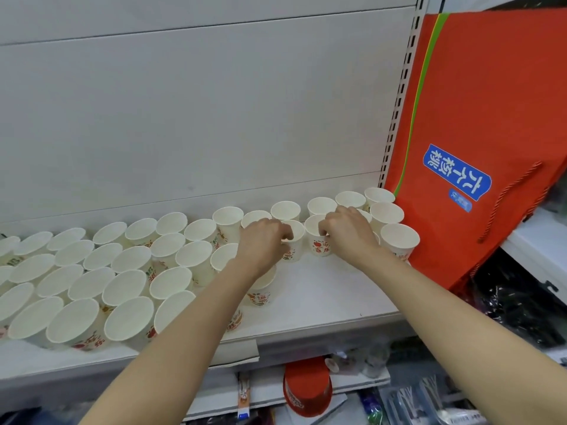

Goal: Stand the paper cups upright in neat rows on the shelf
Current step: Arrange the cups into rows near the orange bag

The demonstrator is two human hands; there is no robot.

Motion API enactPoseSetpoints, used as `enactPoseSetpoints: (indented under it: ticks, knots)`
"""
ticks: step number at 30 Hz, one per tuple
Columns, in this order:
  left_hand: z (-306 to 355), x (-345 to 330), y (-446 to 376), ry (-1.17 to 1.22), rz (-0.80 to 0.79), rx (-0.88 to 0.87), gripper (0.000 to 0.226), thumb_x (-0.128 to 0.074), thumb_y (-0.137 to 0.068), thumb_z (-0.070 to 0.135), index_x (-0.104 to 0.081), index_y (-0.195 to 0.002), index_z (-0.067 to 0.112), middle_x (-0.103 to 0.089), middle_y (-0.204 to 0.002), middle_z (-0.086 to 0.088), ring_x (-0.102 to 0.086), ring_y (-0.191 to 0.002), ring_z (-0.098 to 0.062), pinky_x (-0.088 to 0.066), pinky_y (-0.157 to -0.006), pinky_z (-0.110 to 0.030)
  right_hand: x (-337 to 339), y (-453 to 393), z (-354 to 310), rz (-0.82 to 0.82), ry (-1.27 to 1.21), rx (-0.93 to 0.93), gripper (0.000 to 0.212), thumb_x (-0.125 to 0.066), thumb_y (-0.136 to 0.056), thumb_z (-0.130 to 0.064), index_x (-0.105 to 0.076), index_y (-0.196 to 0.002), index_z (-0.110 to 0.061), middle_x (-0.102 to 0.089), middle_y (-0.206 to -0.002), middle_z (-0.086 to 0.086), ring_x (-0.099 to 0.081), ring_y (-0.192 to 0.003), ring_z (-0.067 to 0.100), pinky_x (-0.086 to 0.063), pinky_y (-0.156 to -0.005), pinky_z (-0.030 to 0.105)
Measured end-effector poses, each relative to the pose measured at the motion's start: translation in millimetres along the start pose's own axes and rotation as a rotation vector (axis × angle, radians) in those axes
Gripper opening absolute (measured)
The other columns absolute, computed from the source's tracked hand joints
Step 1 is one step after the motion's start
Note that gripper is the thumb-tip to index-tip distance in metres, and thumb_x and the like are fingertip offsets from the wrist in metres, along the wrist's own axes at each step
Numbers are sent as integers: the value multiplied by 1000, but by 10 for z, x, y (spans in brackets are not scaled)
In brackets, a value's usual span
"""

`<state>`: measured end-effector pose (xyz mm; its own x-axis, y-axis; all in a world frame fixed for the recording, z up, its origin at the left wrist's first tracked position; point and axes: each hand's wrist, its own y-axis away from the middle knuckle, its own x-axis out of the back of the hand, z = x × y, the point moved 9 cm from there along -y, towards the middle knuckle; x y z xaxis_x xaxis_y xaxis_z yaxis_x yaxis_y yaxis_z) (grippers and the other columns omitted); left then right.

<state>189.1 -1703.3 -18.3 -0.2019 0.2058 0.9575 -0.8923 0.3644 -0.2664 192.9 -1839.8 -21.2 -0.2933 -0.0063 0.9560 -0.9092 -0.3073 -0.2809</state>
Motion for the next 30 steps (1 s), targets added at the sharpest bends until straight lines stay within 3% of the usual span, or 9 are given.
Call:
enactPoseSetpoints:
  ticks: [3, 5, 7, 12, 17, 22, 26, 30]
  knots:
    - [-134, 246, 98, 76, 40, 56, 22, -67, -85, 29, -69, -106, 31, -66, -103, 9, -59, -98, -14, -45, -71, -29, 202, 130, -64, 213, -135, 31, 14, -75, -70, -10, -68, -81, -16, -64, -76, 0, -54, -78, 27, -36, -66, 31]
    - [-352, 481, 270, 69, 102, 137, 16, -66, -85, 26, -71, -99, 32, -66, -96, 12, -58, -95, -12, -43, -68, -29, 373, 351, -216, 386, -338, 111, 11, -77, -70, -14, -68, -77, -15, -64, -73, -2, -55, -72, 25, -39, -64, 31]
    - [-620, 634, 507, 76, 93, 228, 18, -65, -83, 21, -71, -92, 35, -65, -89, 16, -57, -90, -9, -44, -67, -27, 443, 567, -489, 440, -455, 237, 6, -72, -76, -19, -69, -79, -16, -65, -75, -4, -53, -74, 21, -37, -64, 28]
    - [-875, 568, 827, 141, -172, 305, 17, -72, -78, 27, -71, -94, 32, -66, -92, 18, -56, -81, -4, -49, -73, -27, 336, 681, -1066, 337, -539, 383, 20, -75, -76, -25, -70, -93, -14, -67, -89, -4, -52, -84, 19, -42, -68, 26]
    - [-778, 361, 731, 43, -252, 228, 12, -71, -77, 30, -70, -89, 31, -68, -95, 12, -63, -90, -11, -54, -78, -33, 275, 607, -1331, 274, -462, 369, 8, -75, -71, -19, -70, -77, -14, -64, -75, -4, -52, -76, 25, -46, -63, 35]
    - [-707, 299, 663, -121, -193, 151, 10, -62, -82, 24, -71, -85, 26, -69, -85, 4, -63, -83, -18, -44, -60, -26, 340, 721, -1106, 260, -415, 226, 11, -80, -68, -16, -70, -72, -16, -64, -72, -4, -53, -74, 22, -39, -61, 28]
    - [-416, 453, 552, -15, 3, 35, 9, -63, -81, 31, -71, -80, 28, -69, -79, 6, -61, -80, -17, -45, -59, -27, 401, 834, -597, 253, -378, 24, 12, -82, -67, -15, -72, -73, -16, -66, -75, -4, -55, -76, 24, -40, -60, 30]
    - [2, 371, 446, 89, -19, -49, 12, -62, -84, 34, -72, -86, 28, -71, -83, 6, -61, -85, -16, -43, -61, -28, 431, 834, -336, 176, -311, -70, 8, -79, -72, -16, -74, -77, -17, -65, -76, -5, -49, -79, 20, -28, -62, 27]
